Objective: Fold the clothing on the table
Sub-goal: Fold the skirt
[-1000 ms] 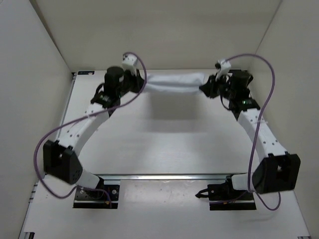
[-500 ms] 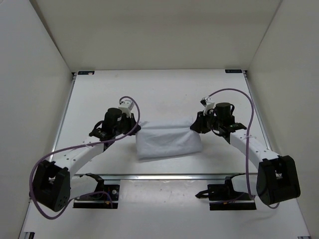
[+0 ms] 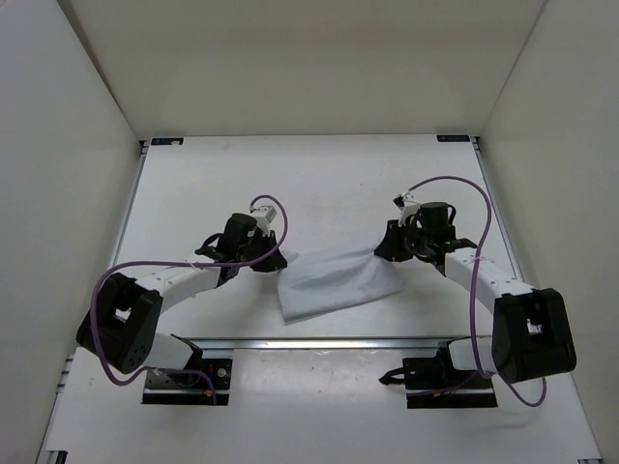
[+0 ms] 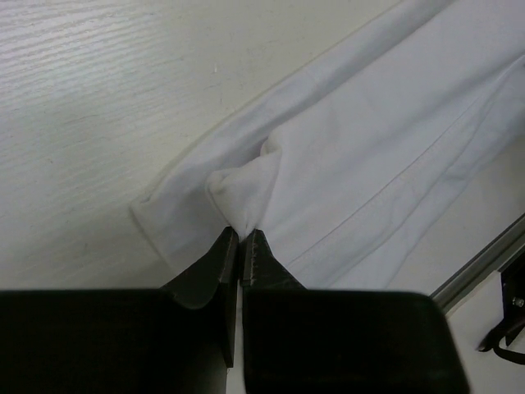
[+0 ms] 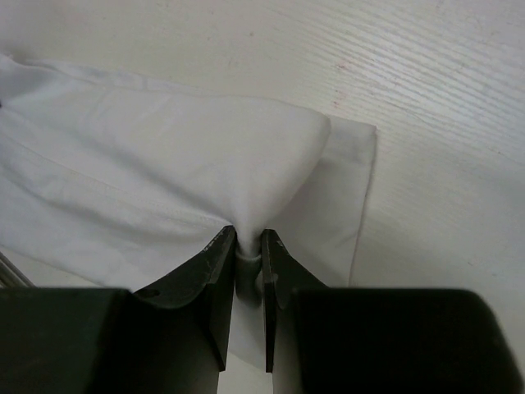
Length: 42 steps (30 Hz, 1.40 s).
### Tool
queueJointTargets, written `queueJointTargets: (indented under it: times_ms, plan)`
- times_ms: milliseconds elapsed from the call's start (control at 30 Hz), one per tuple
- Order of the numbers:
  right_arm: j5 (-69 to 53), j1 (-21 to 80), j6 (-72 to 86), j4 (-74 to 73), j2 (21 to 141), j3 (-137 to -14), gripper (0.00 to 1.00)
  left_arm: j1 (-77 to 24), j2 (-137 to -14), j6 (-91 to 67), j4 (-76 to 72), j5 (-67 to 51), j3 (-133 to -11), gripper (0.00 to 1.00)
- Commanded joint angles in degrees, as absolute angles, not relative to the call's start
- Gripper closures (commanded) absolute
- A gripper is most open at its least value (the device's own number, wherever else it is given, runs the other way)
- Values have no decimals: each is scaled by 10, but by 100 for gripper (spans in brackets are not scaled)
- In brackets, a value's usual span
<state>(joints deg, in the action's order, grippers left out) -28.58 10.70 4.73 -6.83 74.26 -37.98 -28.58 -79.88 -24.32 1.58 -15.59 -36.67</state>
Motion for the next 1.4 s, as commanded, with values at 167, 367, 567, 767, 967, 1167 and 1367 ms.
queueJointTargets:
  times_ms: [167, 367, 567, 767, 967, 1167, 1367]
  plan:
    - [-275, 105, 40, -50, 769, -369, 78, -273, -741, -297, 15, -85, -331, 100]
    - [-280, 83, 33, -59, 774, -396, 26, -241, -711, -279, 18, -101, -328, 23]
    - [-280, 84, 18, -85, 770, -411, 16, -244, -698, -244, 107, -27, -402, 5]
    - [-258, 82, 34, -99, 777, -385, 26, -270, -634, -265, 175, 17, -401, 57]
    - [-271, 73, 46, -124, 816, -384, 31, -322, -639, -329, 167, 38, -346, 54]
    - [-271, 105, 48, -122, 833, -375, 35, -327, -642, -370, 141, 25, -296, 36]
    - [-270, 114, 55, -117, 856, -370, 49, -330, -659, -381, 119, 13, -271, 35]
